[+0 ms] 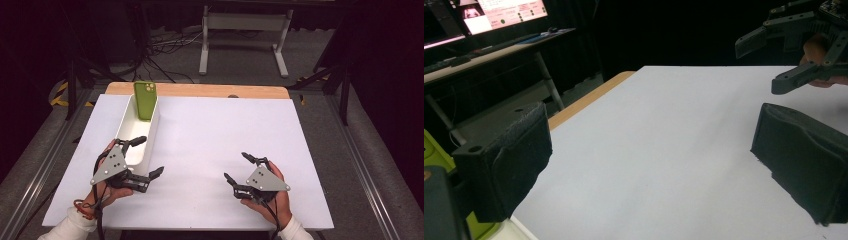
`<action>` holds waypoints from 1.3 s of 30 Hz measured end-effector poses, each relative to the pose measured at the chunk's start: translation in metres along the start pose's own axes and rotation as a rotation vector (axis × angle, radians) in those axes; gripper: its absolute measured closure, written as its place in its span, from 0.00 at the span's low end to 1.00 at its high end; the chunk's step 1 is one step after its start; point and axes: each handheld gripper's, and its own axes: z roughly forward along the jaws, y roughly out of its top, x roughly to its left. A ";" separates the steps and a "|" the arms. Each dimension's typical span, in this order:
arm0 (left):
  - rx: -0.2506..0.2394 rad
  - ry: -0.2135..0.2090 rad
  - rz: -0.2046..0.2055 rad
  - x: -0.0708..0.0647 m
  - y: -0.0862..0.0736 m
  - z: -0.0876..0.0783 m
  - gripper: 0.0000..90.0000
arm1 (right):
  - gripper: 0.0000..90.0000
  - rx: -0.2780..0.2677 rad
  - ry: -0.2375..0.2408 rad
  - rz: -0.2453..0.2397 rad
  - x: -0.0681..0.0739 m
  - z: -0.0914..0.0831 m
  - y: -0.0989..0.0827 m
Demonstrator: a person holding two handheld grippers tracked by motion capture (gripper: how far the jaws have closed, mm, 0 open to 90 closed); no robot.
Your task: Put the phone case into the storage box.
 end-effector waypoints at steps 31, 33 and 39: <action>0.106 0.013 -0.027 -0.020 -0.038 -0.010 0.04 | 0.19 0.005 -0.009 -0.004 0.009 -0.006 -0.001; 0.115 0.020 -0.024 -0.020 -0.040 -0.011 0.04 | 0.18 0.007 -0.011 0.005 0.009 -0.005 -0.001; 0.128 0.012 -0.037 -0.020 -0.045 -0.011 0.03 | 0.16 0.009 -0.001 0.006 0.010 -0.005 -0.003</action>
